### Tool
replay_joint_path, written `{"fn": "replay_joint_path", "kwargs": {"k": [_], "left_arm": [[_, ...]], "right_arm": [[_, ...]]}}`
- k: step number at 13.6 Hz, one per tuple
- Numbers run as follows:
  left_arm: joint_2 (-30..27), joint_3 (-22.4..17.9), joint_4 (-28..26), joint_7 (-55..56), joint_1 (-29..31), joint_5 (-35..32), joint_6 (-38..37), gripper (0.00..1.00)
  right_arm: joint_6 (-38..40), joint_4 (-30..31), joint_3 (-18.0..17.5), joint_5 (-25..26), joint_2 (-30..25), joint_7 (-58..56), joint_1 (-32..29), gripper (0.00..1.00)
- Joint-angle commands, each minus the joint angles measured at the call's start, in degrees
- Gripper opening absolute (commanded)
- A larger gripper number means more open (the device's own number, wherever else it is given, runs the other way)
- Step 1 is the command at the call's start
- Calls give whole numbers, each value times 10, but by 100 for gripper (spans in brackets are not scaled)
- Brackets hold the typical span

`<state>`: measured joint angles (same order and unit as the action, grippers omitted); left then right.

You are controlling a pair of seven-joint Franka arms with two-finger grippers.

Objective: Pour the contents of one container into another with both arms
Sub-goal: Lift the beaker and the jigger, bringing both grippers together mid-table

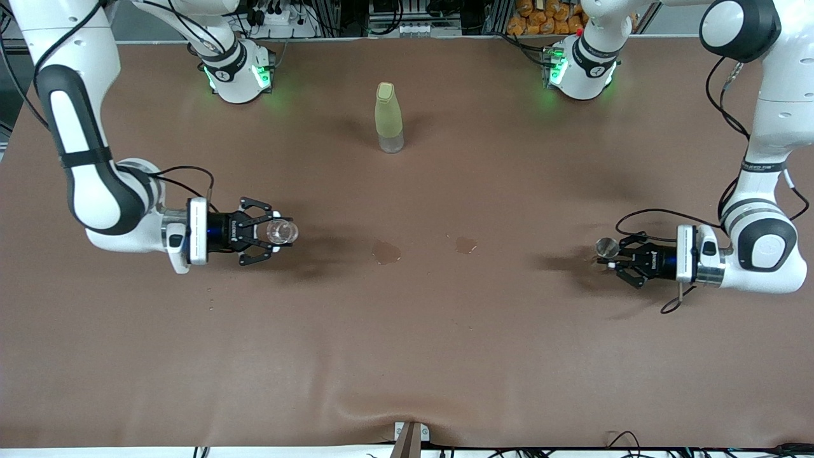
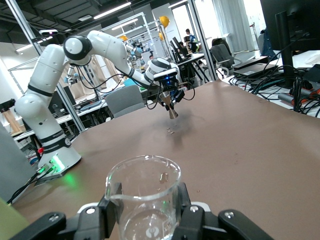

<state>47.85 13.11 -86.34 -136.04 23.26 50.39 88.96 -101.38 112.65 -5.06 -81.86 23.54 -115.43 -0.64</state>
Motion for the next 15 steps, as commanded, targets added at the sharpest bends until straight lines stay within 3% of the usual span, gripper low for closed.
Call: {"fn": "replay_joint_path", "kwargs": {"k": [1, 4, 7, 10, 15], "left_arm": [[-7, 19, -9, -5, -8, 20, 11, 0], [-7, 43, -16, -6, -27, 50, 31, 0], [-6, 58, -28, -11, -55, 66, 77, 0], [-1, 72, -54, -31, -83, 122, 129, 0], [-7, 72, -106, -117, -141, 236, 195, 0]], "right_arm": [[-50, 58, 4, -64, -46, 5, 49, 31], [-72, 67, 5, -158, -46, 3, 105, 31], [-115, 62, 4, -200, -47, 3, 133, 30], [-117, 58, 4, -214, -47, -1, 146, 30], [-189, 36, 4, -234, -39, -3, 201, 27]]}}
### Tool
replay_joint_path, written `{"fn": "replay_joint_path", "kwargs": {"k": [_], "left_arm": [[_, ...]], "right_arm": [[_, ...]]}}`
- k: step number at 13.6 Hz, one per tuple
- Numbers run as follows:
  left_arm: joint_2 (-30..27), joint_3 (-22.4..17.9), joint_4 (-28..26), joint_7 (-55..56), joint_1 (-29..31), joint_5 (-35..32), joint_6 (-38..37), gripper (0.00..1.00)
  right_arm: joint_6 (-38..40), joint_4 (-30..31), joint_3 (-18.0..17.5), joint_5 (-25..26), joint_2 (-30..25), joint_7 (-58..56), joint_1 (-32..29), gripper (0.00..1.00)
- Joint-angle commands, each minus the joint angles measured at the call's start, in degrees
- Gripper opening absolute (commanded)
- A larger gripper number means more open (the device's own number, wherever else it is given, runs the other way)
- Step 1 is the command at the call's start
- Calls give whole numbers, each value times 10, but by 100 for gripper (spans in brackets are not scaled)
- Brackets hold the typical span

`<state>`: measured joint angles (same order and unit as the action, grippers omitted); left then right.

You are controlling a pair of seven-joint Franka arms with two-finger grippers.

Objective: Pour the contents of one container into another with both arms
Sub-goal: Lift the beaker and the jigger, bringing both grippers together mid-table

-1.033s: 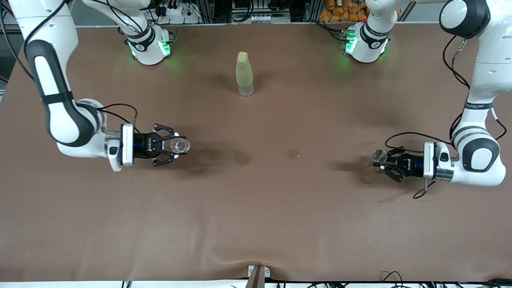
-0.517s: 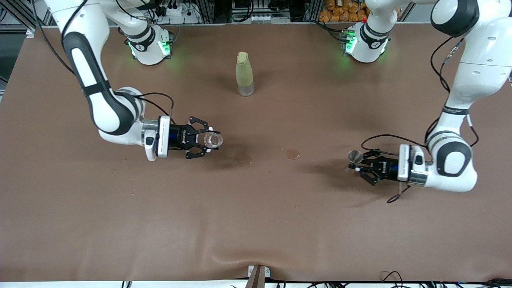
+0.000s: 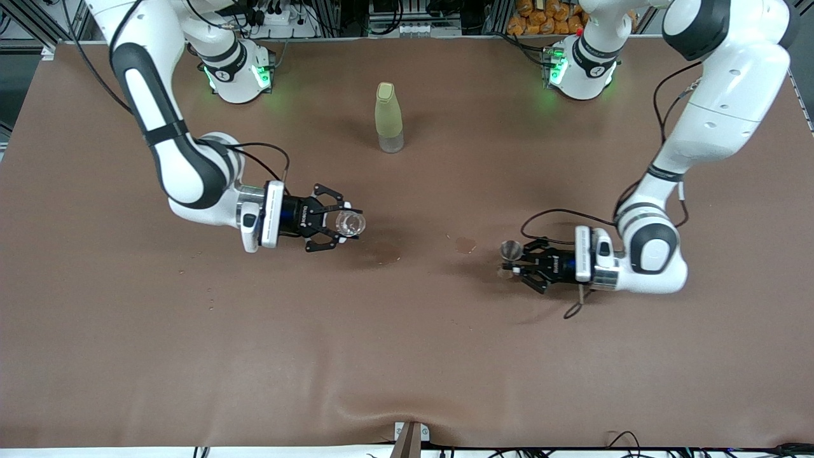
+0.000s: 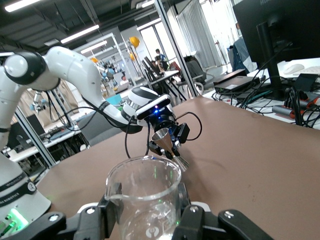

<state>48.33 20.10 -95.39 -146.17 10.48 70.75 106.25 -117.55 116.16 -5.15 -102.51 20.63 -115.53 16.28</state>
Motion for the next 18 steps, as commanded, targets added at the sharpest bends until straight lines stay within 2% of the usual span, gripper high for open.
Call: {"fn": "replay_joint_path", "kwargs": {"k": [1, 5, 8, 11, 14, 16, 18], "left_arm": [[-11, 2, -14, -14, -25, 40, 27, 0], [-2, 2, -18, -35, -62, 99, 50, 0], [5, 1, -20, -75, -100, 150, 98, 0], [15, 0, -18, -90, -114, 180, 104, 0], [16, 0, -16, -90, -135, 201, 126, 0], [22, -4, -13, -90, -151, 215, 134, 0], [28, -5, -12, -90, -163, 228, 138, 0]], "right_arm": [[-50, 0, 6, -57, -10, -2, 53, 27], [-94, -40, 7, -147, 7, -16, 116, 28], [-107, -74, 7, -189, 33, -40, 135, 28], [-122, -106, 7, -211, 63, -40, 147, 28], [-126, -121, 6, -273, 84, -39, 166, 27], [-181, -156, 7, -309, 107, -40, 194, 27], [-213, -186, 7, -312, 127, -38, 200, 27]]}}
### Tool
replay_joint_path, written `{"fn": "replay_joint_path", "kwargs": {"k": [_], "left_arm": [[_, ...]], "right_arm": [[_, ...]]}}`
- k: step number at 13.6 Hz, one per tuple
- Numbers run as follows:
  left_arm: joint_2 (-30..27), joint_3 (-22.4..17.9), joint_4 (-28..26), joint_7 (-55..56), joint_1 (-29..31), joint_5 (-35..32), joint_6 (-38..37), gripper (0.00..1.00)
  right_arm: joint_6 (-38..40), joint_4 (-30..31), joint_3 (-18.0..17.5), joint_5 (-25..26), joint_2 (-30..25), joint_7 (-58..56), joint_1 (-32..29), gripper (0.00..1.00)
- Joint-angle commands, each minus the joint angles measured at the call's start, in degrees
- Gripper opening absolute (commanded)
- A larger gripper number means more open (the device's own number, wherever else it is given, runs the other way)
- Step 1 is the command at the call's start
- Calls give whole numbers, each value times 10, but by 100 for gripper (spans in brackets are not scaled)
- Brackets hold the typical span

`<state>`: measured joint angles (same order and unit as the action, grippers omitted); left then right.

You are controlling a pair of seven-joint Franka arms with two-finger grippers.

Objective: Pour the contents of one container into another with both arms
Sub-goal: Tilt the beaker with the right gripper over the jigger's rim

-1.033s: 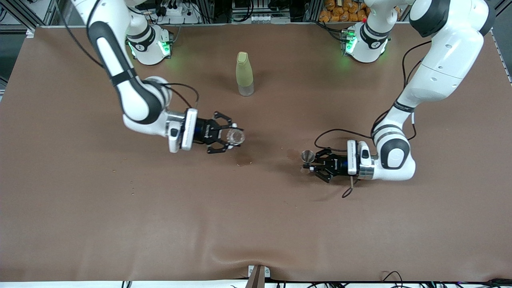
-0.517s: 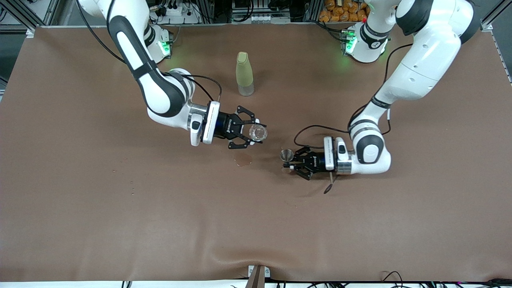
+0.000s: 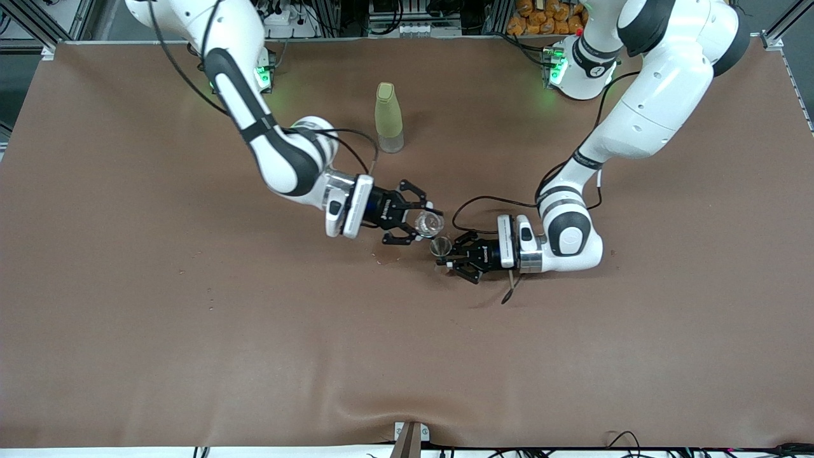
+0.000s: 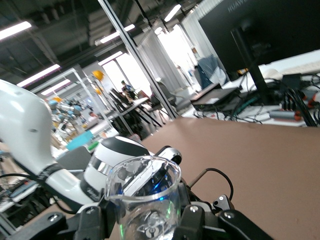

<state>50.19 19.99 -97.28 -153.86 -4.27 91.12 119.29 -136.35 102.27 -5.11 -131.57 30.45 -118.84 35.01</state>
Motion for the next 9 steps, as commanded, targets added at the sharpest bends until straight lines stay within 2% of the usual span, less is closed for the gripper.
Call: {"fn": "replay_joint_path", "kwargs": {"k": [1, 4, 6, 9], "left_arm": [[11, -4, 7, -14, -16, 27, 8, 0], [18, -4, 12, -13, -16, 29, 9, 0], [18, -4, 12, -13, -16, 30, 9, 0], [21, -5, 12, -12, -16, 30, 9, 0]], "right_arm": [[-24, -55, 5, -25, 36, -2, 14, 27], [-25, -50, 5, -64, 36, 4, 21, 25], [-27, -41, 5, -126, 36, 35, 36, 24], [-79, -44, 5, -178, 35, 65, 59, 24]]}}
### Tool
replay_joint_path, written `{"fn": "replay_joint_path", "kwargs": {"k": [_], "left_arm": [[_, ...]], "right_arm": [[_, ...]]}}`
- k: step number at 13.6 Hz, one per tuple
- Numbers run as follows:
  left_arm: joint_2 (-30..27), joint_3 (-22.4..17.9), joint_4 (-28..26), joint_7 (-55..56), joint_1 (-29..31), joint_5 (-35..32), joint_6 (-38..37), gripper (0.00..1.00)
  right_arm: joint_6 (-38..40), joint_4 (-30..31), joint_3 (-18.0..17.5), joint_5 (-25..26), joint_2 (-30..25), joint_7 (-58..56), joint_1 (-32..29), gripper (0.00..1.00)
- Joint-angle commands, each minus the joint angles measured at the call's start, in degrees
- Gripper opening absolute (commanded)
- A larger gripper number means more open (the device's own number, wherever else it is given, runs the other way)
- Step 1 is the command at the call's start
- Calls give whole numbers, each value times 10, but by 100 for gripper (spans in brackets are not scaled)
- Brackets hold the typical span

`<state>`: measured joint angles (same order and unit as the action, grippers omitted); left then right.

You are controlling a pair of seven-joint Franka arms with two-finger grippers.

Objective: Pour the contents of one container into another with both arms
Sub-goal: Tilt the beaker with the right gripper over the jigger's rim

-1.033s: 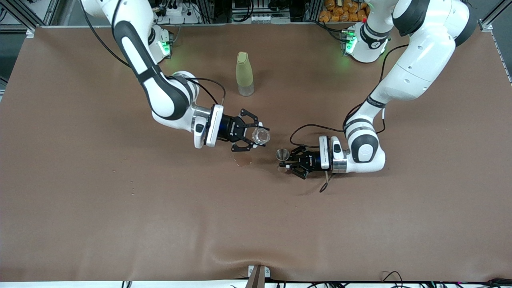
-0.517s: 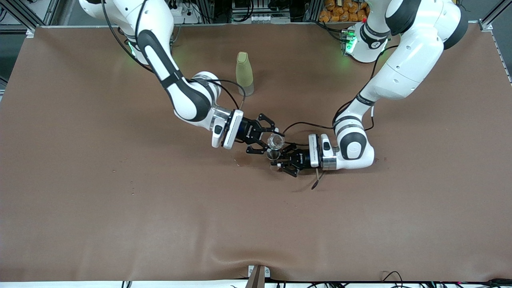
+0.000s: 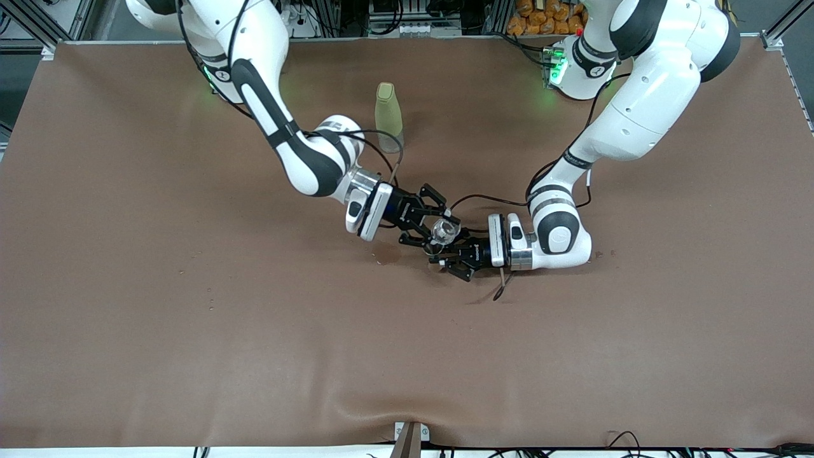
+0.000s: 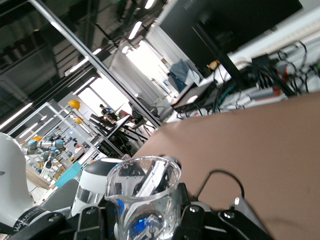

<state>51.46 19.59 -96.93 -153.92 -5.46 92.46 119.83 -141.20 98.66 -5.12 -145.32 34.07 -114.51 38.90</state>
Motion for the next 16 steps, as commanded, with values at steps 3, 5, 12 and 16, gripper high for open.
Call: {"fn": "replay_joint_path", "kwargs": {"k": [3, 5, 12, 16], "left_arm": [[9, -3, 9, -11, -4, 16, 3, 0], [9, -3, 9, -11, -3, 14, 5, 0], [10, -2, 10, -12, -16, 32, 6, 0], [13, -3, 10, -12, -17, 34, 6, 0]], "right_arm": [[-45, 19, 5, -52, -14, 59, 24, 24], [-91, 25, 4, -58, -28, 75, 25, 23], [-102, 20, 0, -106, -30, 82, 28, 22], [-109, 20, 0, -107, -29, 131, 26, 21]]}}
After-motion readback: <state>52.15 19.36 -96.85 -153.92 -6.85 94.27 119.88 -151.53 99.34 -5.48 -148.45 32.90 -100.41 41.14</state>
